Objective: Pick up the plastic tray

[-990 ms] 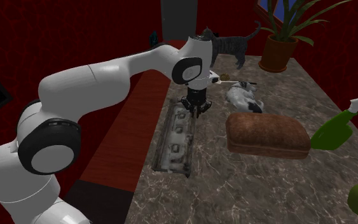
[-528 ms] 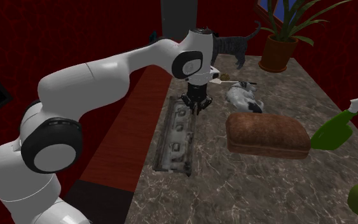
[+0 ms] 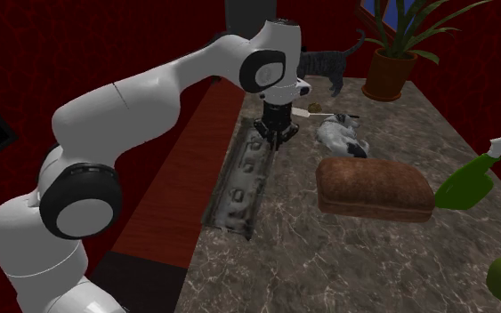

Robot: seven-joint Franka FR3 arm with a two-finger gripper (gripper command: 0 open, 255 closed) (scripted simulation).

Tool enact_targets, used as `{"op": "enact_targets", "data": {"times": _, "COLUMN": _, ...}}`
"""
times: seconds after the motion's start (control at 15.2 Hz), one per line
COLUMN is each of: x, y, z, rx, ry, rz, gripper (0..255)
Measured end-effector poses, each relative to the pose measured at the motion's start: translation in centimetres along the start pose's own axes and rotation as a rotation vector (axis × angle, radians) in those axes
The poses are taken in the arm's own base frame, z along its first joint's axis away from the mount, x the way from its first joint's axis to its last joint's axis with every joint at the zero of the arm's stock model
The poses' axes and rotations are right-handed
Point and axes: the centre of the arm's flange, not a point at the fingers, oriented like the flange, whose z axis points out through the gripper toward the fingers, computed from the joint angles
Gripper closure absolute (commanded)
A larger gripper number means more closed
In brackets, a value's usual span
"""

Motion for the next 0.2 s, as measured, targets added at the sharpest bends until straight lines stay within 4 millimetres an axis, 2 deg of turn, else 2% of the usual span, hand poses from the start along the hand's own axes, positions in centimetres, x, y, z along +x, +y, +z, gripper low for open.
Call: {"op": "enact_targets", "data": {"times": 0.2, "x": 0.0, "y": 0.03, "z": -1.48, "rx": 0.0, "ry": 0.0, "rz": 0.0, "gripper": 255}}
